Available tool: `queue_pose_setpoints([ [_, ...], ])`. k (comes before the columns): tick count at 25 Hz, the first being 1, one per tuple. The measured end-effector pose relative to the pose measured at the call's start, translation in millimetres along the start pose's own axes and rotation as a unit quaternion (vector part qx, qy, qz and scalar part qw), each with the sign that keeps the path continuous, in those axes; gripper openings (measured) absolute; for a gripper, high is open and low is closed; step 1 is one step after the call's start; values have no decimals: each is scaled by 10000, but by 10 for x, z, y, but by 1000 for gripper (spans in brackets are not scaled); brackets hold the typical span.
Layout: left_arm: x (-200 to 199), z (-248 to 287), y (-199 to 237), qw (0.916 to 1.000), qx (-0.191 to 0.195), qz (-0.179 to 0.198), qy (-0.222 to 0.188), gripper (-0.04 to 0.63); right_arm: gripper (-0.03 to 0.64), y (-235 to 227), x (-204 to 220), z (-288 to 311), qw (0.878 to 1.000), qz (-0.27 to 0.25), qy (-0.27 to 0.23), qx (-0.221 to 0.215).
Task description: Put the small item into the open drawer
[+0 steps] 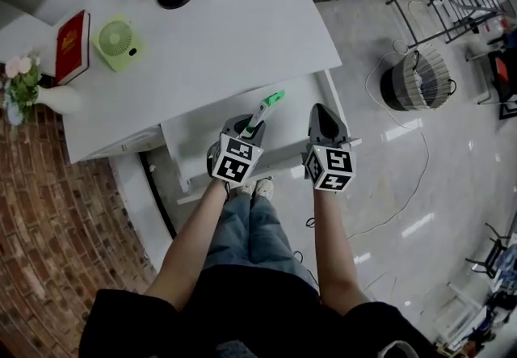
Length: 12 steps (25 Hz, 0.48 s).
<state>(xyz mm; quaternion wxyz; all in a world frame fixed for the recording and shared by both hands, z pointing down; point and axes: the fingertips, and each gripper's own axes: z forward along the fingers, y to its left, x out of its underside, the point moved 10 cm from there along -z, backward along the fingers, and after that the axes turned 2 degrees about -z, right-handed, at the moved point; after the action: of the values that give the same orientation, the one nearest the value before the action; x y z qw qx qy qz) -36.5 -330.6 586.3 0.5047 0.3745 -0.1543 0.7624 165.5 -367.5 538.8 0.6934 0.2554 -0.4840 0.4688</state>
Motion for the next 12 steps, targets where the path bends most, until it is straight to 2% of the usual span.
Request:
queue_pose_setpoints([
  [6, 184, 396, 100, 9965, 34, 3, 830, 92, 0, -5, 183, 266, 9993, 67, 335, -134],
  [12, 333, 687, 183, 9872, -16, 94, 1589, 92, 0, -97, 343, 475, 9986, 63, 508, -123],
])
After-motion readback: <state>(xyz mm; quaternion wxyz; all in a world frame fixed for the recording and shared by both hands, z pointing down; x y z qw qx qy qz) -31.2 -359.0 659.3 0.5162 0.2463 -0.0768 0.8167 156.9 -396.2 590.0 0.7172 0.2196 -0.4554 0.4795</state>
